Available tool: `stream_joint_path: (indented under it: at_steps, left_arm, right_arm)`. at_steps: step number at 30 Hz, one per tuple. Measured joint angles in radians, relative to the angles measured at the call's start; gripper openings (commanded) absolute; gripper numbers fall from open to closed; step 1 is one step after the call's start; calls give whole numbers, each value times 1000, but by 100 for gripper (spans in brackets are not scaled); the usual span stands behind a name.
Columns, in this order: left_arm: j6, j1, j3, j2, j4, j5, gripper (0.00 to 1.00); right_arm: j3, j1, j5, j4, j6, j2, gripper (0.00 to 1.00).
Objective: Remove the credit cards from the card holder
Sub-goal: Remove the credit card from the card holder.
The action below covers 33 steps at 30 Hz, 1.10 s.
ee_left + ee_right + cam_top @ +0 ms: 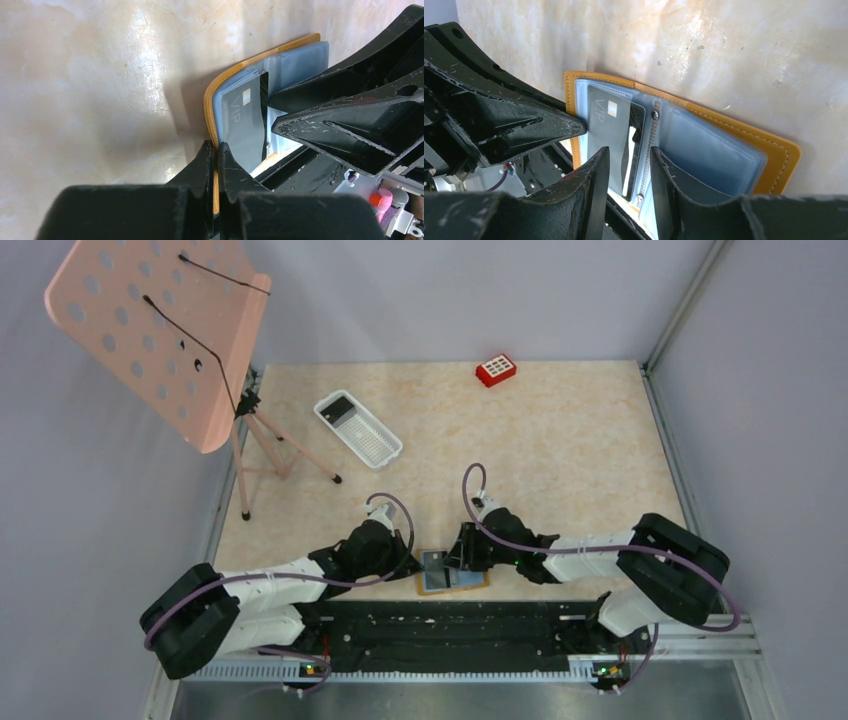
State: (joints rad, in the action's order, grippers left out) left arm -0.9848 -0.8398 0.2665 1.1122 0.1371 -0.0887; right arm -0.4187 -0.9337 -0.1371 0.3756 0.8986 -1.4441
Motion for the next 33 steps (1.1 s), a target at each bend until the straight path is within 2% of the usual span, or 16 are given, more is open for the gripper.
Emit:
stream_joint_path:
  at_steps: [16, 18, 23, 24, 33]
  left_arm:
    - [0, 0, -14, 25, 39, -1, 0]
    - [0, 0, -14, 25, 39, -1, 0]
    - [0, 0, -14, 27, 40, -1, 0]
    - [0, 0, -14, 28, 41, -1, 0]
    - [-1, 0, -14, 36, 56, -6, 0]
  right_arm:
    - [15, 1, -35, 112, -2, -56, 33]
    - [15, 1, -38, 121, -2, -62, 28]
    - [23, 6, -28, 126, -11, -69, 2]
    - [27, 9, -29, 127, -13, -69, 0]
    - [113, 86, -114, 183, -34, 2, 0]
